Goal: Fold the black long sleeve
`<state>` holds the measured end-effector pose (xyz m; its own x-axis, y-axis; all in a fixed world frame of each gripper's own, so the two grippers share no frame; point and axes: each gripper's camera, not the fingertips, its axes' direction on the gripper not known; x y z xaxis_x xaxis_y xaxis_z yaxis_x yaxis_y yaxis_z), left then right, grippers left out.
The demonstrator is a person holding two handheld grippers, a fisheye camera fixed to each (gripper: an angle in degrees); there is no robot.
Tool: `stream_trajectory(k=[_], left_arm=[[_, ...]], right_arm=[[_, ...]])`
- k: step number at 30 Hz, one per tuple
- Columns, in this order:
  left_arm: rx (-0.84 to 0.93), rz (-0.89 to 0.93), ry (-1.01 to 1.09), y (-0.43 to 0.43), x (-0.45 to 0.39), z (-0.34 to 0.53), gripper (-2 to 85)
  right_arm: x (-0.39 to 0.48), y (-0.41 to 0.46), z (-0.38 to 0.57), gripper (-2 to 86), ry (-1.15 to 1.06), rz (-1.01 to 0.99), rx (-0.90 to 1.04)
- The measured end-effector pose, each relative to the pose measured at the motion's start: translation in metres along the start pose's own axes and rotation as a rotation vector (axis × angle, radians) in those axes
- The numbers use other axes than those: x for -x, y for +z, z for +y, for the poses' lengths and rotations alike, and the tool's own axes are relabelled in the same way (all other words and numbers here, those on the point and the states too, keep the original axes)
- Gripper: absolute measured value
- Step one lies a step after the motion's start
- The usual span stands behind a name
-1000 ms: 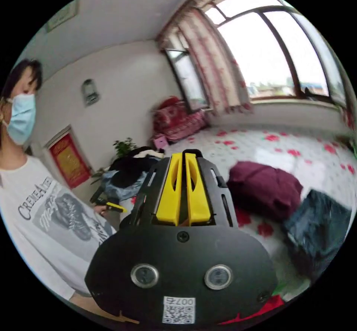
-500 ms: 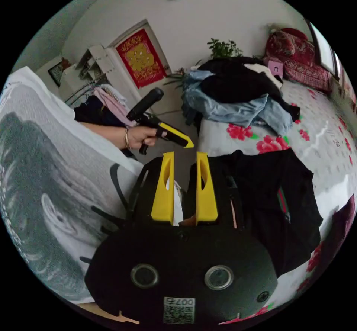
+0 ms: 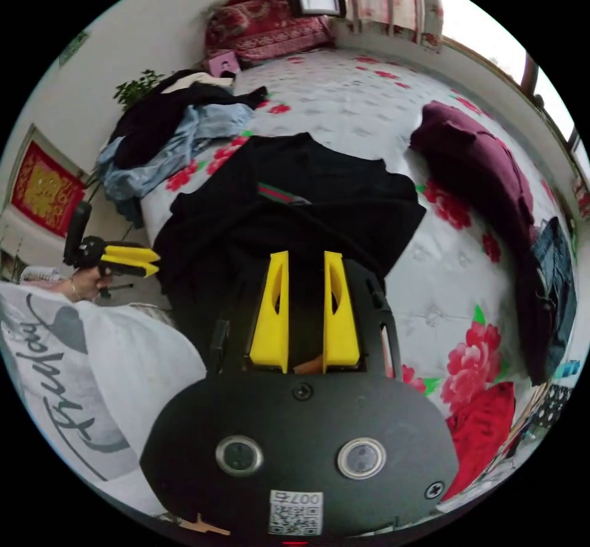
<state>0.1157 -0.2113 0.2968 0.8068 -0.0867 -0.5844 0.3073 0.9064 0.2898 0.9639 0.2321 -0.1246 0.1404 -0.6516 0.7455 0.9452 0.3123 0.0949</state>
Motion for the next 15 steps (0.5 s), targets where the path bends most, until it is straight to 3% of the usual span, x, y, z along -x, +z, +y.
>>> stream_trajectory(k=[3,9,12,15], left_arm=[[0.061,-0.175,0.126,0.020,-0.022,-0.003,4.0],[0.051,-0.121,0.164,0.000,-0.020,0.016,-0.6],[-0.055,-0.118,0.226,-0.047,-0.024,0.043,-0.8],[-0.043,-0.122,0.299,-0.073,-0.024,0.071,-0.8]], right_arm=[[-0.019,0.032,-0.011,3.5,0.055,0.078,0.032],[-0.036,0.096,-0.040,4.6,0.035,0.162,0.110],[-0.037,0.111,-0.039,5.1,-0.048,0.164,0.108],[-0.041,0.123,-0.011,5.6,-0.154,0.160,0.151]])
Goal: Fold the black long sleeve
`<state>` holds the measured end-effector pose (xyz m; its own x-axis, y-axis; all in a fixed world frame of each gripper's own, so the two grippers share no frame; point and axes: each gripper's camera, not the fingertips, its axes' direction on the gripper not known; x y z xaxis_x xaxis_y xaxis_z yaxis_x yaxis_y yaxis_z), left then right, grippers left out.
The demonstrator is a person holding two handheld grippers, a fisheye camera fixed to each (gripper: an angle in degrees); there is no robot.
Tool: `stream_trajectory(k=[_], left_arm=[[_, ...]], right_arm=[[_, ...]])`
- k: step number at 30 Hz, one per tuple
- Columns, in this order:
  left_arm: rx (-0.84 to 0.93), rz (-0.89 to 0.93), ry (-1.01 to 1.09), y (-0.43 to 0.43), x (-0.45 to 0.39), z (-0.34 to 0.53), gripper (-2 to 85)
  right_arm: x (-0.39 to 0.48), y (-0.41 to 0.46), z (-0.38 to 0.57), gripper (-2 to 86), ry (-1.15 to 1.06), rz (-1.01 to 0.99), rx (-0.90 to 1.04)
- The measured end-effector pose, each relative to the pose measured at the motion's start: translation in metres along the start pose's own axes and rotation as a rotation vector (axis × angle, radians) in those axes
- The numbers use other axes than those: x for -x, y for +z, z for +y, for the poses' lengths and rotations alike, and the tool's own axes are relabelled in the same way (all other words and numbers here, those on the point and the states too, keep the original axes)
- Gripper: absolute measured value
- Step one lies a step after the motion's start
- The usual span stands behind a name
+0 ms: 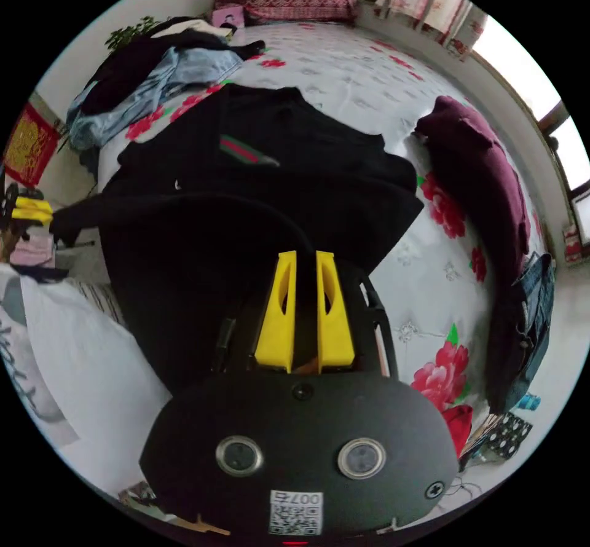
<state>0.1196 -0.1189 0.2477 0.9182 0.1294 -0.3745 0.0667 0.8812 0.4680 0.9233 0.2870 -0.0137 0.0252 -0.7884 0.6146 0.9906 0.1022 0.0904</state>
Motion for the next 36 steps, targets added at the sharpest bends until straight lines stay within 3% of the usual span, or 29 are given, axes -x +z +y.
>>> stream_trajectory(k=[4,8,16,23,31,36], left_arm=[[0.063,0.075,-0.022,0.017,0.007,0.020,-0.8],[0.152,0.040,-0.144,0.049,0.021,0.029,-0.2],[0.155,0.019,-0.357,0.072,0.063,0.044,6.1],[0.252,0.098,-0.530,0.118,0.122,0.077,9.2],[0.355,0.203,-0.360,0.164,0.148,0.038,11.7],[0.426,0.237,-0.236,0.166,0.158,0.013,0.8]], right_arm=[[-0.012,0.025,0.052,6.2,-0.077,-0.101,0.123],[-0.043,0.020,0.084,6.8,0.002,-0.150,0.140],[-0.113,-0.026,0.190,8.1,0.387,-0.336,-0.062],[-0.123,-0.020,0.338,9.5,0.650,-0.414,0.073],[-0.123,0.024,0.359,8.4,0.581,-0.539,0.254],[-0.119,0.052,0.335,1.9,0.411,-0.583,0.392]])
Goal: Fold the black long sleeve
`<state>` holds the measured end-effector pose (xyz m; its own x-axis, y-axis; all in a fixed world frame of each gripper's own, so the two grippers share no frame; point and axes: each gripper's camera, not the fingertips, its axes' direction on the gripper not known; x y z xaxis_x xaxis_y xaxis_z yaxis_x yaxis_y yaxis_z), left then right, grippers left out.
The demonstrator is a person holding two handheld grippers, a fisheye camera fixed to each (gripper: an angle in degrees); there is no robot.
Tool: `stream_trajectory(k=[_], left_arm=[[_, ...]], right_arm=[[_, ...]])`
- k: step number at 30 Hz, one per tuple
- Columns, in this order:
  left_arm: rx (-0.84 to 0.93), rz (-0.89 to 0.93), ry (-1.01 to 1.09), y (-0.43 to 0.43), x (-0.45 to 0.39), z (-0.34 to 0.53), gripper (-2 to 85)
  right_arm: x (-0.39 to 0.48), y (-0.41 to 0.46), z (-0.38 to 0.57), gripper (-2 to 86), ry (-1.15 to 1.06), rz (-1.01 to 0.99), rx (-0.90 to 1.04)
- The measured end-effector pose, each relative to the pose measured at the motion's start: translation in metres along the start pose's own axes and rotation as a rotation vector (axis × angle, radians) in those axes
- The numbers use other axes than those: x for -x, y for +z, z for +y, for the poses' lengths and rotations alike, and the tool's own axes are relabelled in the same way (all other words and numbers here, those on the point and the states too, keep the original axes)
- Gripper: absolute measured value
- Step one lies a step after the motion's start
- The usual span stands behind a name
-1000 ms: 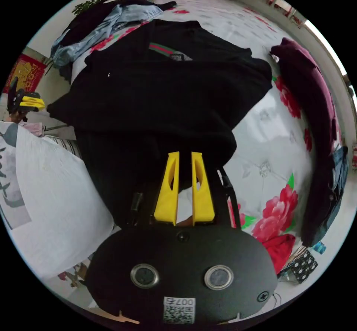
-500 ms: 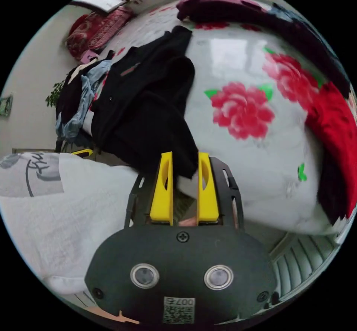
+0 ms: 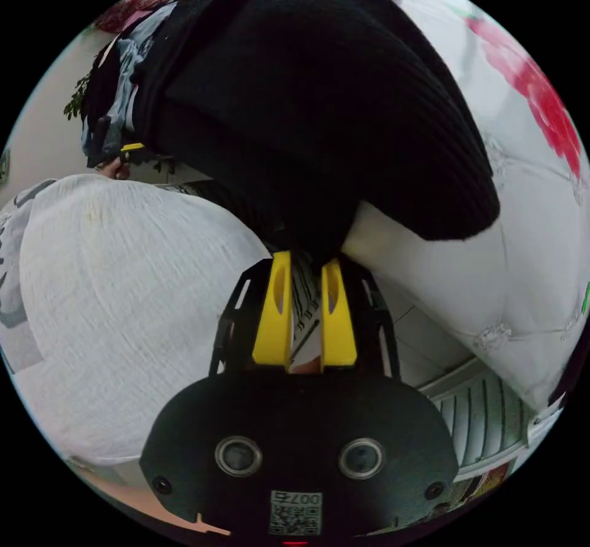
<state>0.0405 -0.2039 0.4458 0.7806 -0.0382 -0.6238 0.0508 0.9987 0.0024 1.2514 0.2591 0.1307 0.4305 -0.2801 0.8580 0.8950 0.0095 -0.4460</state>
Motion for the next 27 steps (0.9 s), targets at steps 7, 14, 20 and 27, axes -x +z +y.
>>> stream_trajectory(k=[7,14,20,27], left_arm=[[-0.179,0.326,0.100,-0.087,0.014,0.027,-0.8],[-0.417,0.417,-0.045,-0.171,0.060,0.016,-0.4],[-0.313,0.279,0.013,-0.157,0.045,0.026,6.3],[-0.184,0.298,-0.133,-0.082,0.069,0.077,13.9]], right_arm=[[-0.018,-0.116,0.042,-0.3,-0.118,-0.245,-0.170],[-0.053,-0.234,0.038,-0.4,-0.114,-0.458,-0.414],[-0.061,-0.251,0.053,-0.4,-0.103,-0.512,-0.434],[-0.073,-0.229,0.096,-0.4,-0.019,-0.472,-0.355]])
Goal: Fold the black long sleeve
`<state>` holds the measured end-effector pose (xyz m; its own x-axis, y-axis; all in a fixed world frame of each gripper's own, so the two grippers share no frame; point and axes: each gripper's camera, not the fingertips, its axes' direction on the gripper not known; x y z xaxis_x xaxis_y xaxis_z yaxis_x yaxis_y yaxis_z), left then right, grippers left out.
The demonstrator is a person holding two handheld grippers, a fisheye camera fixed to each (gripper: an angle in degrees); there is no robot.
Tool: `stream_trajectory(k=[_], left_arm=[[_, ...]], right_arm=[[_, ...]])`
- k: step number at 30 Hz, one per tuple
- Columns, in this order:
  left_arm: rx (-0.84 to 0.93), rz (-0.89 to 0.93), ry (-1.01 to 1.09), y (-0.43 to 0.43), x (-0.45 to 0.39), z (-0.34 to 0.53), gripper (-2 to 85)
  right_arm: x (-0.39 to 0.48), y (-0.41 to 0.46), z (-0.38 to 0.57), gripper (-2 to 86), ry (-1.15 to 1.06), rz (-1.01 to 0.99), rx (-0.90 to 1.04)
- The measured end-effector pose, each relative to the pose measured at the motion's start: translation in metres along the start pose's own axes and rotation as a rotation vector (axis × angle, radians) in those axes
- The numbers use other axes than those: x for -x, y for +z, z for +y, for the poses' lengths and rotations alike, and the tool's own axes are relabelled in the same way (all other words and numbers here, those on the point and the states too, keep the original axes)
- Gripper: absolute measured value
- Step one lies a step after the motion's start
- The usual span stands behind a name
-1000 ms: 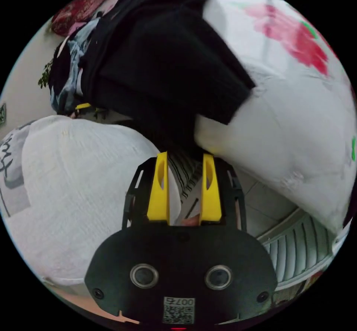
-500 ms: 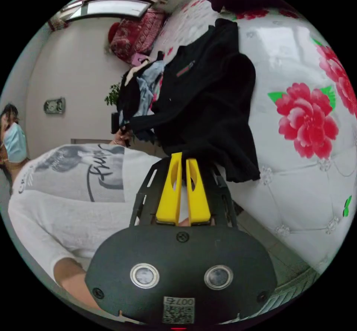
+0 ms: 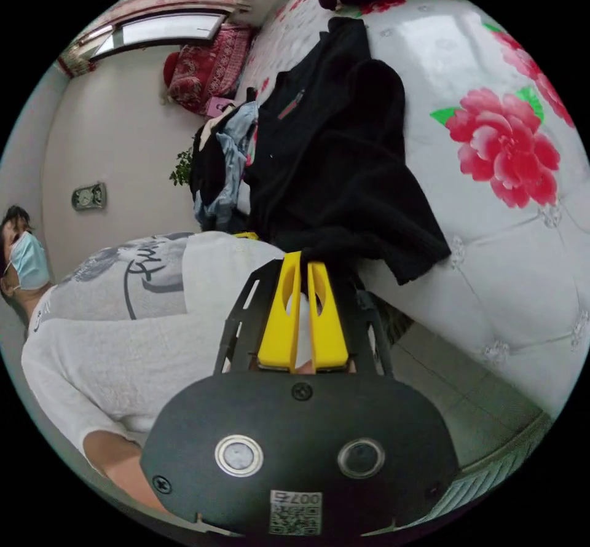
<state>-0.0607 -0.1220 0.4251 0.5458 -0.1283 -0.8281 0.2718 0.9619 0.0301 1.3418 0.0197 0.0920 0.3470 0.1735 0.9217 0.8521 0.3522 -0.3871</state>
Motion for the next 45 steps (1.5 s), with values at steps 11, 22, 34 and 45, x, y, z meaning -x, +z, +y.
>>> stream_trajectory(k=[11,22,34,45], left_arm=[[0.078,-0.074,0.125,0.045,0.012,-0.053,14.3],[0.048,0.491,0.332,-0.068,-0.031,-0.044,0.0],[-0.684,0.578,-0.210,-0.177,0.001,-0.076,4.5],[-0.177,-0.040,0.111,-0.133,-0.122,-0.156,11.0]], right_arm=[[0.008,0.011,0.032,-0.3,0.110,0.171,0.212],[0.059,-0.094,0.004,-0.2,-0.021,-0.264,-0.206],[0.086,-0.102,-0.076,4.6,0.047,-0.045,-0.494],[0.174,-0.015,-0.105,6.8,-0.200,0.524,-0.342]])
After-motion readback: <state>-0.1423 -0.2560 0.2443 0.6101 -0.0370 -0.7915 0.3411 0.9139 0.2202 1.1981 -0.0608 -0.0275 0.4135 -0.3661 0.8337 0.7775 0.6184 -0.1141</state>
